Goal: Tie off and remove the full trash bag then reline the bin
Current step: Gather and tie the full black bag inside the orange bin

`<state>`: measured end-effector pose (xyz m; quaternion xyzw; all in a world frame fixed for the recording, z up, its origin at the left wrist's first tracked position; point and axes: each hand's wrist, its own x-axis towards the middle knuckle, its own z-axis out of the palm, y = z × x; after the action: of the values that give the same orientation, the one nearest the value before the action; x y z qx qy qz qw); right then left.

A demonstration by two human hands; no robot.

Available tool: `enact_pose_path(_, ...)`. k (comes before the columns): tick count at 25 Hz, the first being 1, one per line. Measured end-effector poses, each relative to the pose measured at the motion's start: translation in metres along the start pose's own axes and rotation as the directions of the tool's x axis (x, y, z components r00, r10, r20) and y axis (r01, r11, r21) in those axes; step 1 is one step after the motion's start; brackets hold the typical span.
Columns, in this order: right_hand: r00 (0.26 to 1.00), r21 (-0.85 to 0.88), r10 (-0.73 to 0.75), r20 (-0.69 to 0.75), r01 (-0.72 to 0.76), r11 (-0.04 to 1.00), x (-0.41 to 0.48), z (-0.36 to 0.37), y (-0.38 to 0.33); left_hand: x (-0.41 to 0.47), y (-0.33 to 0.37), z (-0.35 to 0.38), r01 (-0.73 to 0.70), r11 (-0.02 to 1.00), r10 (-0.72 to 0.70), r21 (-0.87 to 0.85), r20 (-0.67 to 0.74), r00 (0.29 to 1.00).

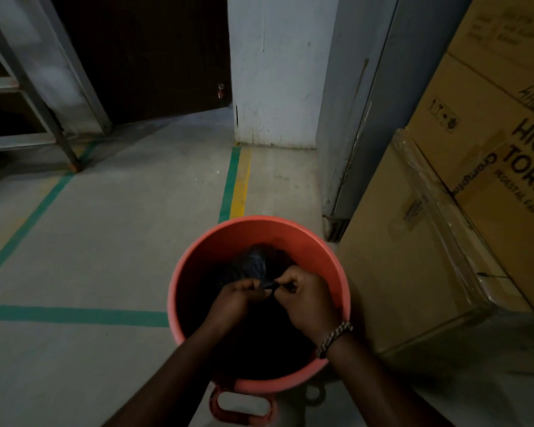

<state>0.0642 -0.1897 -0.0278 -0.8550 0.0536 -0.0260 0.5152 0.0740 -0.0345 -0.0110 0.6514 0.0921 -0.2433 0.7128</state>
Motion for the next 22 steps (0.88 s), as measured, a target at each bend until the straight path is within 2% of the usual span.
enact_pose_path(5, 0.954, 0.256, 0.222, 0.201, -0.27, 0.928, 0.004, -0.009, -0.004, 0.007, -0.004, -0.006, -0.074, 0.988, 0.058, 0.135, 0.118, 0.991)
enact_pose_path(8, 0.913, 0.308, 0.276, 0.301, -0.367, 0.878, 0.005, -0.014, -0.005, 0.011, -0.006, -0.012, -0.064, 0.982, 0.029, 0.179, 0.193, 0.981)
enact_pose_path(10, 0.94, 0.217, 0.247, 0.233, -0.298, 0.929, 0.009, -0.016, -0.003, 0.015, -0.007, -0.015, -0.027, 0.979, -0.006, 0.2, 0.167, 0.986)
enact_pose_path(13, 0.995, -0.093, 0.08, 0.065, -0.074, 0.993, 0.006, -0.016, -0.003, 0.018, -0.008, -0.014, -0.007, 0.98, -0.007, 0.2, 0.071, 0.997)
enact_pose_path(16, 0.994, -0.182, 0.008, 0.111, 0.012, 0.983, 0.002, -0.015, -0.005, 0.018, -0.007, -0.013, -0.023, 0.975, 0.017, 0.221, 0.03, 0.999)
enact_pose_path(18, 0.987, -0.204, -0.009, 0.161, 0.042, 0.978, 0.001, -0.017, -0.007, 0.018, -0.007, -0.012, -0.065, 0.95, 0.056, 0.306, 0.04, 0.998)
enact_pose_path(22, 0.97, -0.433, -0.168, 0.176, 0.229, 0.872, -0.002, -0.017, -0.011, 0.013, -0.01, -0.007, -0.166, 0.93, 0.155, 0.329, 0.06, 0.986)
